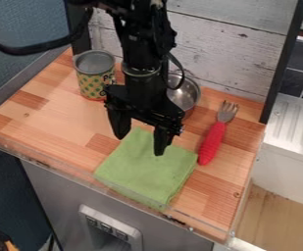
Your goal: Move the can to the left side of the green cloth
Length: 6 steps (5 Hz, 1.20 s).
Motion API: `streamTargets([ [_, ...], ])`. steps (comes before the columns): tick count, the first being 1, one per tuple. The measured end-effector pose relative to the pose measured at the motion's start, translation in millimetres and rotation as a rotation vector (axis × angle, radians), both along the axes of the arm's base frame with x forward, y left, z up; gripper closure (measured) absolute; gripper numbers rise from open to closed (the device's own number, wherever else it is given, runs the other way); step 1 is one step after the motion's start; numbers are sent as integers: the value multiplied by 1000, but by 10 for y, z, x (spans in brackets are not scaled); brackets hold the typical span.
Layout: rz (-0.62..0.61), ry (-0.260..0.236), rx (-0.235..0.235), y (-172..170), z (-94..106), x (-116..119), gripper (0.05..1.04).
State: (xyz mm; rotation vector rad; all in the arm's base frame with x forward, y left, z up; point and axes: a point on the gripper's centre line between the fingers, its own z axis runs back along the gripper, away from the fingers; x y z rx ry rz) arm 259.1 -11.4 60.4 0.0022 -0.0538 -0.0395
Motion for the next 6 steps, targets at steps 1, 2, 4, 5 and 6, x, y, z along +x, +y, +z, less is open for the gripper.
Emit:
streamTargets([
  [1, 3, 31, -10, -16, -71, -20, 85],
  [2, 68, 32, -59, 54, -46, 102, 85],
  [4, 127, -58, -44, 337, 164, 658, 85],
  [5, 175, -148, -34, 639, 306, 1037, 85],
  [6, 177, -212, -32, 770, 362, 1260, 85],
])
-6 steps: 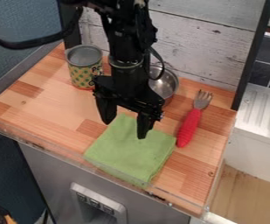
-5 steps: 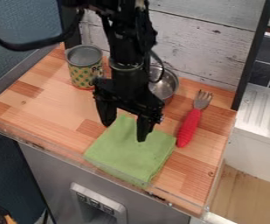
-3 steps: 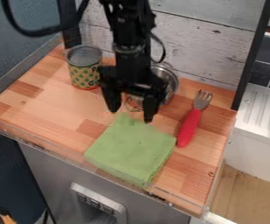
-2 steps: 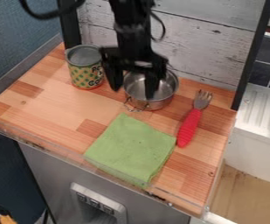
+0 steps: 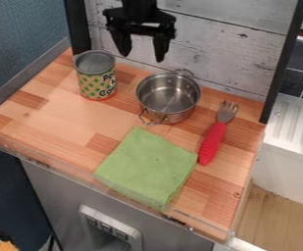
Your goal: Move the can to the left side of the green cloth
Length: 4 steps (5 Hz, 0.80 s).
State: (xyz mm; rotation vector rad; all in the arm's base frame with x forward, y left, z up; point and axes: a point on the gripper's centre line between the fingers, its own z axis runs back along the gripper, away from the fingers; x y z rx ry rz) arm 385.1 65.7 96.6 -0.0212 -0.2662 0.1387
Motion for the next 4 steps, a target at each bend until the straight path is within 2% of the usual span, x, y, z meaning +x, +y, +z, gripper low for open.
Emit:
streamTargets([
  [1, 36, -37, 3, 224, -28, 96, 85],
  [2, 43, -25, 10, 347, -154, 167, 85],
  [3, 66, -44, 26, 505, -160, 289, 85],
  [4, 90, -44, 23, 646, -208, 357, 85],
])
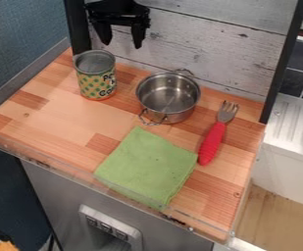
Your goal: Move the can to the left side of the green cloth
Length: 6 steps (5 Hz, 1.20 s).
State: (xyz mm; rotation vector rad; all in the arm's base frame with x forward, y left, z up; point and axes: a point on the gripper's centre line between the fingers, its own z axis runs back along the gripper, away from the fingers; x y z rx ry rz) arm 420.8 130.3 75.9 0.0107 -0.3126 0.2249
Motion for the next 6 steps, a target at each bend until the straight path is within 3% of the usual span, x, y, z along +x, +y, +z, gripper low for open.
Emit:
streamTargets([
  [3, 6, 33, 15, 210, -80, -42, 85],
  [4, 9, 76, -7, 213, -229, -181, 85],
  [6, -12, 110, -35, 169, -270, -402, 85],
])
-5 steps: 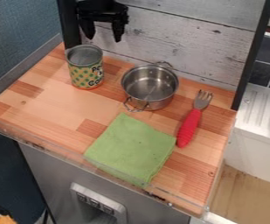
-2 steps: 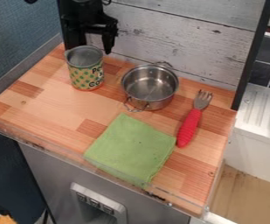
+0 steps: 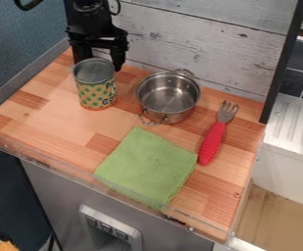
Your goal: Move the can to the left side of the green cloth
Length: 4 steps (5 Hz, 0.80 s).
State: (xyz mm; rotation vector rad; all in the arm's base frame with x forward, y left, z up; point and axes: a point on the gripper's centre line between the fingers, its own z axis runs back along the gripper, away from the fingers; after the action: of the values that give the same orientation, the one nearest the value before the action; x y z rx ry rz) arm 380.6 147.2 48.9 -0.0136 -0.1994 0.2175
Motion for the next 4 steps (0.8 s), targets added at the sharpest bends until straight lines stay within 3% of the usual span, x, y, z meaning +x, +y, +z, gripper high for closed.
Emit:
streamTargets([
  [3, -42, 34, -27, -37, 104, -428, 85],
  [4, -42, 74, -33, -74, 23, -606, 85],
])
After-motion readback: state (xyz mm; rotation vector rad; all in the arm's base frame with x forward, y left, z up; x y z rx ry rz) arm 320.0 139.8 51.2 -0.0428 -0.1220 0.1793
